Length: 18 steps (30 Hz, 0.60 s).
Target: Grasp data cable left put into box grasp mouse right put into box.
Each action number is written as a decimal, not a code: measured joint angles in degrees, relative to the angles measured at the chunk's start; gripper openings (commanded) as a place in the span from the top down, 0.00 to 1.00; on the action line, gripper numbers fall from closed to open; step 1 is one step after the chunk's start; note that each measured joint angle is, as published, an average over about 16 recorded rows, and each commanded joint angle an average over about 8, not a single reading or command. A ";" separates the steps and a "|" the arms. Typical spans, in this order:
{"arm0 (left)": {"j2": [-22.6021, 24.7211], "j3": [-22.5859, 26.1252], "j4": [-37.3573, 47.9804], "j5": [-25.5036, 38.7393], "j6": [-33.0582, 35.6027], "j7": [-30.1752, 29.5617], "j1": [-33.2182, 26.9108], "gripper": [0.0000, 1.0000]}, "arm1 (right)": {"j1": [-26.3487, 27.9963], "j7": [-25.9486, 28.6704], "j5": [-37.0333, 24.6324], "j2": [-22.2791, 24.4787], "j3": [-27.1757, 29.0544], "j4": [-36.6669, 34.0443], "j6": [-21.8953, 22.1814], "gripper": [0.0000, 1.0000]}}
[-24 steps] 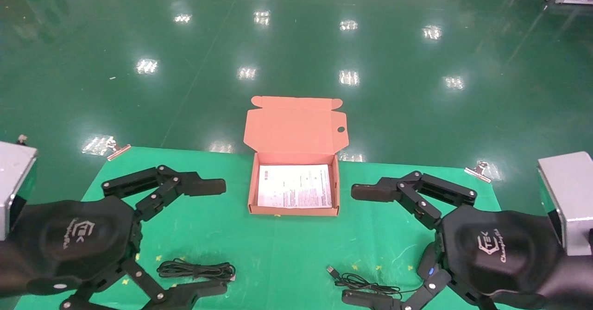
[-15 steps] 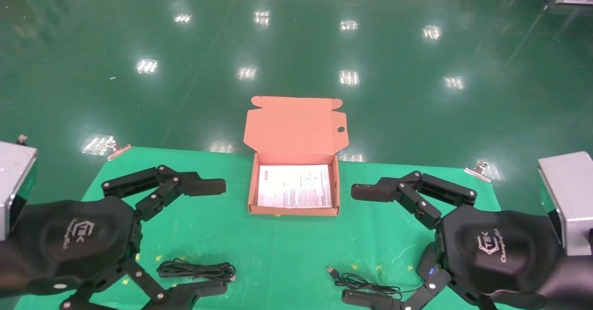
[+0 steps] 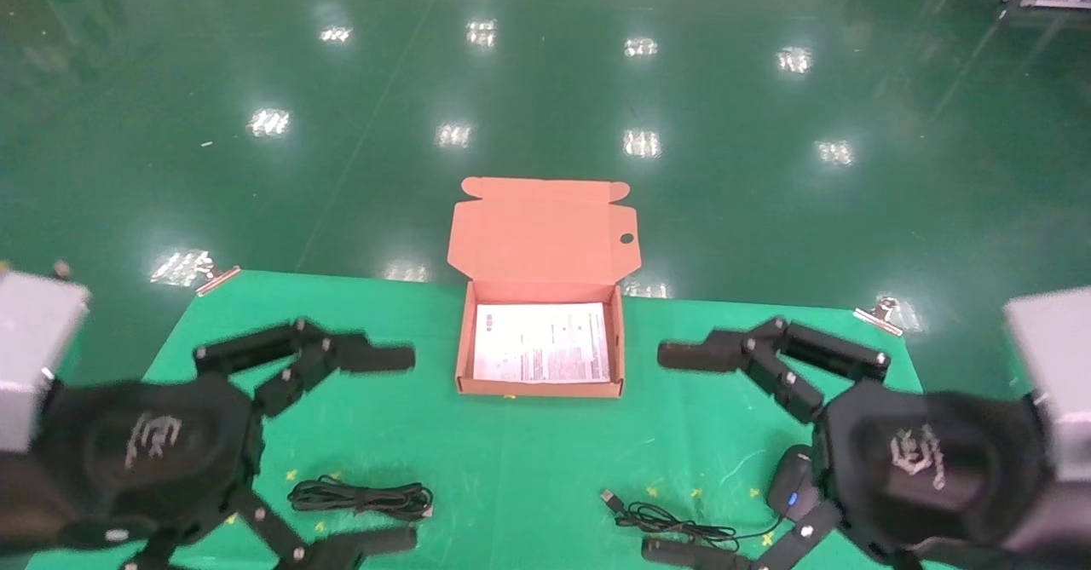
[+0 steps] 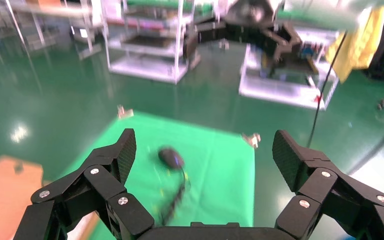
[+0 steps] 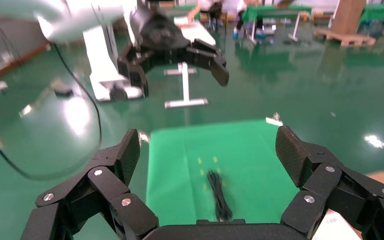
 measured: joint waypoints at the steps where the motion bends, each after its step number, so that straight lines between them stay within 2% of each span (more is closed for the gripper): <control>1: 0.02 0.59 -0.07 0.94 0.26 -0.42 -0.51 0.00 | 0.37 -0.37 -0.99 0.13 -0.28 0.21 -0.14 0.00; 9: 0.92 7.92 -1.05 12.00 2.50 -3.37 -6.94 0.00 | 6.59 -5.43 -12.98 -0.05 -5.08 2.22 -2.08 0.00; 18: 3.77 18.54 -1.77 28.25 2.83 -3.20 -15.44 0.00 | 15.71 -13.06 -28.44 -3.70 -15.37 3.09 -3.52 0.00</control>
